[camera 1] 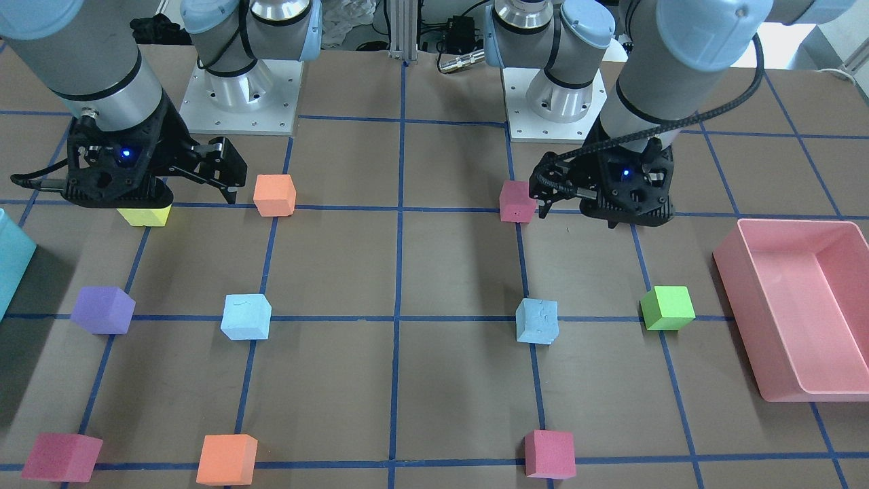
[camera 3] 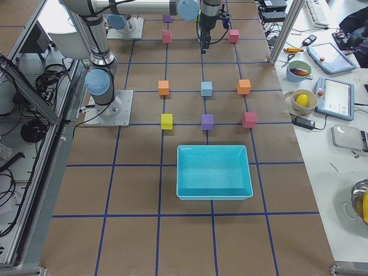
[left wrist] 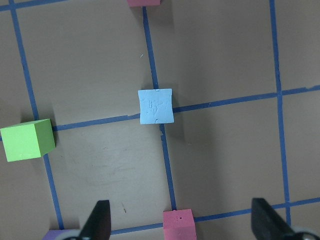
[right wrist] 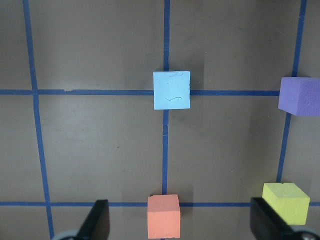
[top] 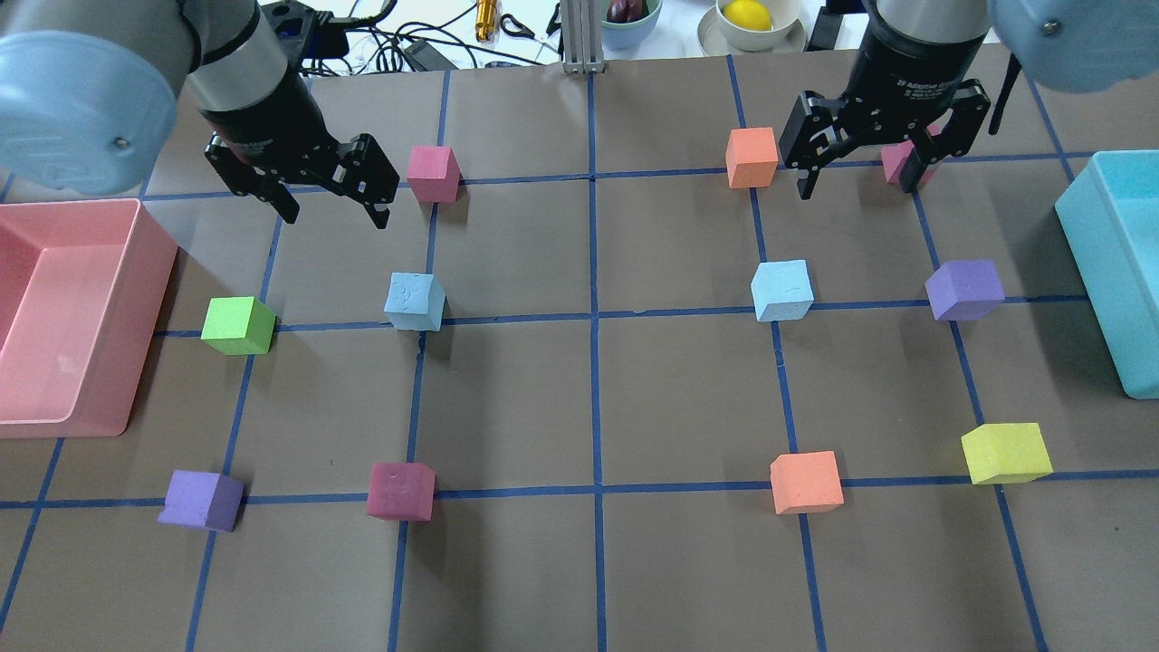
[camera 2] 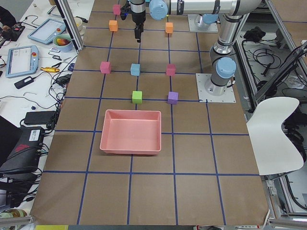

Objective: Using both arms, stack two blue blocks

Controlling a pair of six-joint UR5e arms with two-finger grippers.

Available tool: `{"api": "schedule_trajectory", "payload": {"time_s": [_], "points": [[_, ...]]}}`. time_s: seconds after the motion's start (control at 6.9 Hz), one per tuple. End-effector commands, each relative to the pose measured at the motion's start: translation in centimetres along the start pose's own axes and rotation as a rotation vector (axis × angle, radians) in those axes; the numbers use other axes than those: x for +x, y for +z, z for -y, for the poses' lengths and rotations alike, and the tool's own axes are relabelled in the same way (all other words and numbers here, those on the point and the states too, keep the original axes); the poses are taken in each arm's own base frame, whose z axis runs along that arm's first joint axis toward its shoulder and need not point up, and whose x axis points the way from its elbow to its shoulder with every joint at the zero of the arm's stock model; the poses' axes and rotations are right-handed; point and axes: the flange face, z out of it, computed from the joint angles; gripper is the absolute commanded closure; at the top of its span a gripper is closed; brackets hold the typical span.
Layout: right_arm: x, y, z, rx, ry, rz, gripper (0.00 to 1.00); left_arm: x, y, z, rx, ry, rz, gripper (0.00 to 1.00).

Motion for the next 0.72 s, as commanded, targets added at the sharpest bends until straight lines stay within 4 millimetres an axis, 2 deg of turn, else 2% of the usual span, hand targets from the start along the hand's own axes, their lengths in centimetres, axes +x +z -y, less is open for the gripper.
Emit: {"api": "schedule_trajectory", "payload": {"time_s": [0.0,0.29,0.43,0.58], "points": [[0.1,5.0,2.0,-0.001,0.004,0.009,0.00,-0.4,5.6,1.8,0.010,-0.002,0.001,0.00],[0.2,14.4,5.4,0.059,0.003,0.000,0.00,-0.7,11.2,3.1,0.012,-0.002,0.003,0.00],[0.1,19.3,5.4,0.050,0.004,0.006,0.00,-0.8,14.2,3.2,0.014,0.000,0.003,0.00],[0.2,22.6,5.4,0.061,-0.008,0.000,0.00,-1.2,16.7,2.8,0.011,-0.002,0.049,0.00]]}}
